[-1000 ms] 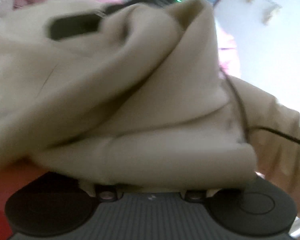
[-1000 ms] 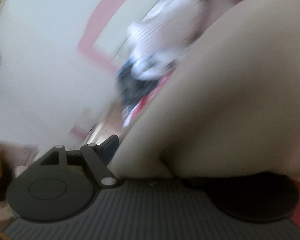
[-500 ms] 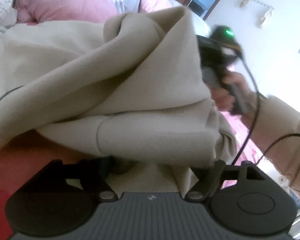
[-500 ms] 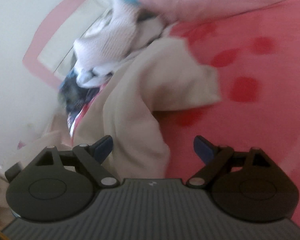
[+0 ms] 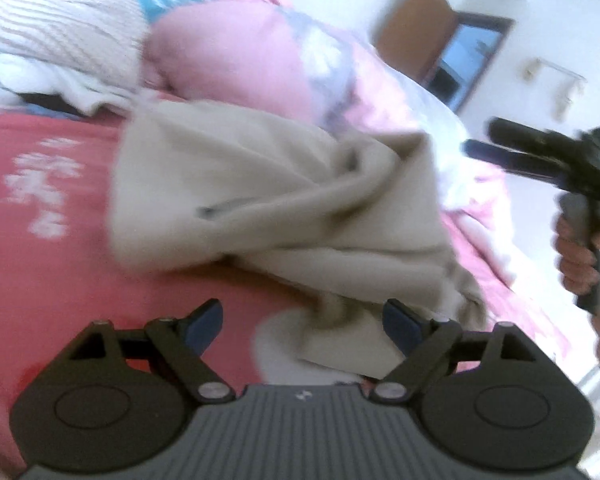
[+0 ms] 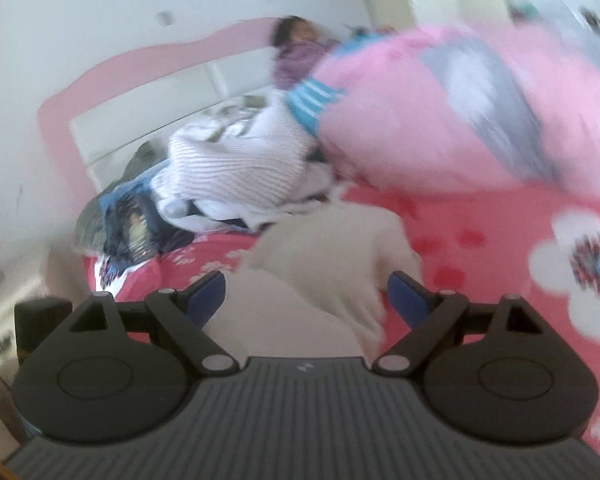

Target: Fold clothes

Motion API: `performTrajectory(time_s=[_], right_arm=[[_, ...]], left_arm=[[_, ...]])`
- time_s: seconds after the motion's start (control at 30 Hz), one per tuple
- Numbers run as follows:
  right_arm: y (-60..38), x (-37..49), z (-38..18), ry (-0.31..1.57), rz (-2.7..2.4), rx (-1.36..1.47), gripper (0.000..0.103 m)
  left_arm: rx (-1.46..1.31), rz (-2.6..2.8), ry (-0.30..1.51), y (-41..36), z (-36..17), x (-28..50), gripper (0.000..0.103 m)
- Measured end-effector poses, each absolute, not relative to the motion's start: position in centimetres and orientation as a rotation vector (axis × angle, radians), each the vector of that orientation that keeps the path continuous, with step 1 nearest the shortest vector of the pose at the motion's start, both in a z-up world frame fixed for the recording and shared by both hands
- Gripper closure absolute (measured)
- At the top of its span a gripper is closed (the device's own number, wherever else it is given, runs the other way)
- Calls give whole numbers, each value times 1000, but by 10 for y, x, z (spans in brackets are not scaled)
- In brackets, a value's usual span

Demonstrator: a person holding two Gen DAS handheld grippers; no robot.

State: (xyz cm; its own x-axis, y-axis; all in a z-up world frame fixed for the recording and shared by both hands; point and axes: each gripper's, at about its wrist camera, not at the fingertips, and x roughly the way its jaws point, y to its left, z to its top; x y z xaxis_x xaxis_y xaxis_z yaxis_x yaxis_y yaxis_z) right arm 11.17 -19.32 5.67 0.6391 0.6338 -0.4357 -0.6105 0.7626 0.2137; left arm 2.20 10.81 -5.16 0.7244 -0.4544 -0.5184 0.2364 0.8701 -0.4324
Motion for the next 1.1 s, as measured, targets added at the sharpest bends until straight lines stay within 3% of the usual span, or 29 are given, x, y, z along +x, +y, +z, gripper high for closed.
performTrajectory(time_s=[0.13, 0.37, 0.47, 0.53, 0.6, 0.7, 0.9, 1.1], right_arm=[[-132, 87, 66, 433, 759, -220, 15], [-30, 71, 25, 437, 840, -687, 22], [5, 66, -1, 448, 845, -868, 36], [20, 68, -16, 453, 817, -941, 50], [26, 77, -24, 461, 783, -951, 61], [23, 88, -17, 457, 740, -881, 88], [-27, 107, 27, 353, 536, -669, 97], [-95, 145, 52, 332, 367, -446, 98]], left_arm=[[-345, -227, 638, 132, -57, 30, 15], [-434, -105, 615, 175, -59, 33, 20], [-449, -107, 603, 180, -61, 32, 26], [-455, -119, 591, 181, -61, 33, 36], [-462, -133, 580, 179, -58, 36, 39], [-470, -146, 531, 179, -50, 47, 42], [-439, -164, 435, 162, -23, 85, 44], [-313, -247, 514, 100, -23, 154, 47]])
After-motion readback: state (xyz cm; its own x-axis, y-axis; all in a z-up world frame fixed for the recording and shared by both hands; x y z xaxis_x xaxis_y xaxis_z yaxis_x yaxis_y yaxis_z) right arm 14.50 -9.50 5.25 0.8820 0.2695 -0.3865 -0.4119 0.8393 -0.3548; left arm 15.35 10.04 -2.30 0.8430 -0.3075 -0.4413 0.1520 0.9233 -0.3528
